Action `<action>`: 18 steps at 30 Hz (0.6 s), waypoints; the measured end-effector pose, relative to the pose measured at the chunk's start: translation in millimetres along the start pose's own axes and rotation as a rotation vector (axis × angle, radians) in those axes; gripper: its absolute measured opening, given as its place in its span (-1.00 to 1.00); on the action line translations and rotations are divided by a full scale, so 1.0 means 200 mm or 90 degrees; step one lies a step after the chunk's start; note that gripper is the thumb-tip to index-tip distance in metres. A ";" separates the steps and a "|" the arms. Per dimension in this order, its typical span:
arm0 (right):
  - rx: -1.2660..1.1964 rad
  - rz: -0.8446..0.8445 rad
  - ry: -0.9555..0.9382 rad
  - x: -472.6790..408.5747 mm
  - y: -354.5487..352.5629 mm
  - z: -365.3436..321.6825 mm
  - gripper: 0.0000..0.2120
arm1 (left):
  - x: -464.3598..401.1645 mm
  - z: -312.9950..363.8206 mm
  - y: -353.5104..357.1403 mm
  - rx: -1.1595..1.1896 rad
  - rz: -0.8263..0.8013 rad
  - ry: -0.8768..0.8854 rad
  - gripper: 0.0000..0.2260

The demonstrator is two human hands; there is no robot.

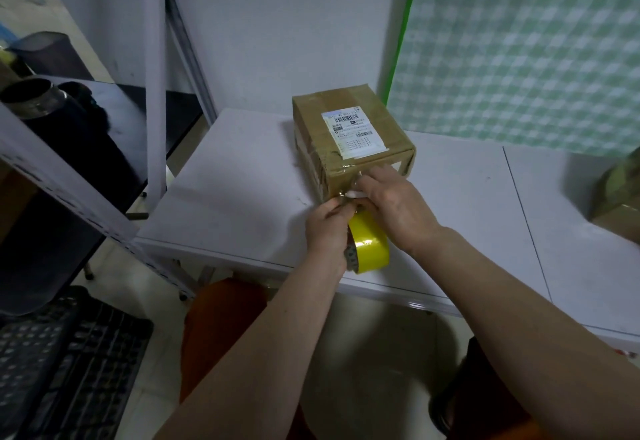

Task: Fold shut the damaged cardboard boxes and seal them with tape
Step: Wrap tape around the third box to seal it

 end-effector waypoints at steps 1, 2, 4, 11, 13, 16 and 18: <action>0.009 -0.008 0.001 0.00 0.01 0.01 -0.85 | 0.00 0.00 0.00 -0.001 0.002 0.001 -0.87; 0.010 -0.011 0.020 0.01 0.01 0.05 -0.82 | 0.00 0.00 0.00 0.000 0.007 0.003 -0.83; -0.010 0.000 0.122 0.04 -0.03 0.20 -0.73 | -0.01 0.00 -0.02 -0.021 0.018 0.006 -0.74; -0.101 0.024 0.225 0.12 -0.06 0.32 -0.83 | -0.02 0.00 -0.03 -0.056 0.002 -0.009 -0.70; -0.135 0.027 0.278 0.12 -0.03 0.32 -0.86 | -0.02 0.01 -0.04 -0.069 -0.015 -0.011 -0.71; -0.125 -0.028 0.391 0.15 0.01 0.35 -0.80 | -0.02 0.03 -0.06 -0.098 -0.043 -0.008 -0.78; -0.151 -0.078 0.465 0.18 0.04 0.37 -0.81 | -0.03 0.05 -0.07 -0.107 -0.053 0.001 -0.82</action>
Point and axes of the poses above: each hand's wrist, its own x-axis away from the middle knuckle, its own y-axis out of the palm, z = x × y, the point moved 4 cm from there along -x, towards the middle knuckle, and after that the axes turned 14 degrees about y, right-handed, at the moved point
